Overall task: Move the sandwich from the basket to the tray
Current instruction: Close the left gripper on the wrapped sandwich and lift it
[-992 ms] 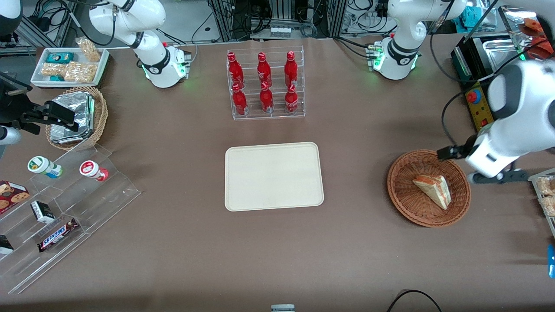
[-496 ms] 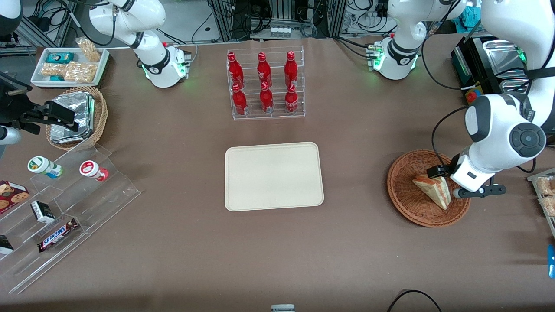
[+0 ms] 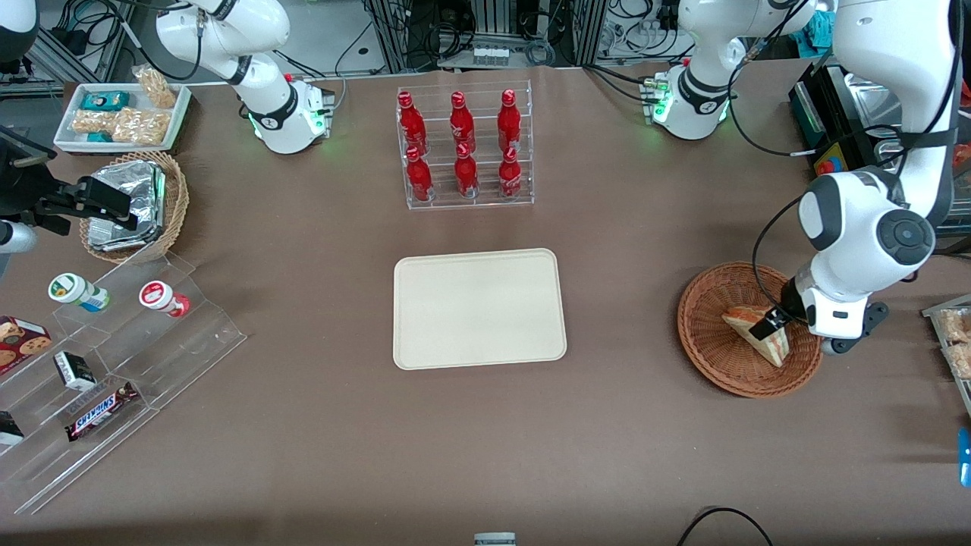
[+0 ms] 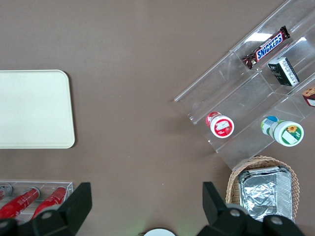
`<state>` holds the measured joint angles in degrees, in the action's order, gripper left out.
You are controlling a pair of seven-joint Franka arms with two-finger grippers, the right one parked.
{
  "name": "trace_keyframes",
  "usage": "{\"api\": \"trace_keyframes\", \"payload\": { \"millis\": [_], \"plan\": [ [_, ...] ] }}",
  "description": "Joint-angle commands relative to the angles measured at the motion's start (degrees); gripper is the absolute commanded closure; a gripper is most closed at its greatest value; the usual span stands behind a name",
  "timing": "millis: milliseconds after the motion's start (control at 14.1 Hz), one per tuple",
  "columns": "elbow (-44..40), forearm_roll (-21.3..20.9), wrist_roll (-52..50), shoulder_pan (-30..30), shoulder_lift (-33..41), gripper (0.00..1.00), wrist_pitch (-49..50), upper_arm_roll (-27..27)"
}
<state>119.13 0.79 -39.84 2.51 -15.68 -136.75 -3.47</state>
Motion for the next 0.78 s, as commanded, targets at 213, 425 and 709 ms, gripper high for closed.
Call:
{"api": "trace_keyframes", "payload": {
  "millis": [213, 425, 709],
  "plan": [
    [0.0, 1.0, -4.1, 0.0, -4.8, 0.05, -4.1, -0.1],
    [0.1, 1.0, -3.8, 0.0, -5.2, 0.87, -4.0, -0.1],
    [-0.6, 0.0, -3.1, 0.1, -3.9, 0.95, -1.5, -0.2]
  ]
}}
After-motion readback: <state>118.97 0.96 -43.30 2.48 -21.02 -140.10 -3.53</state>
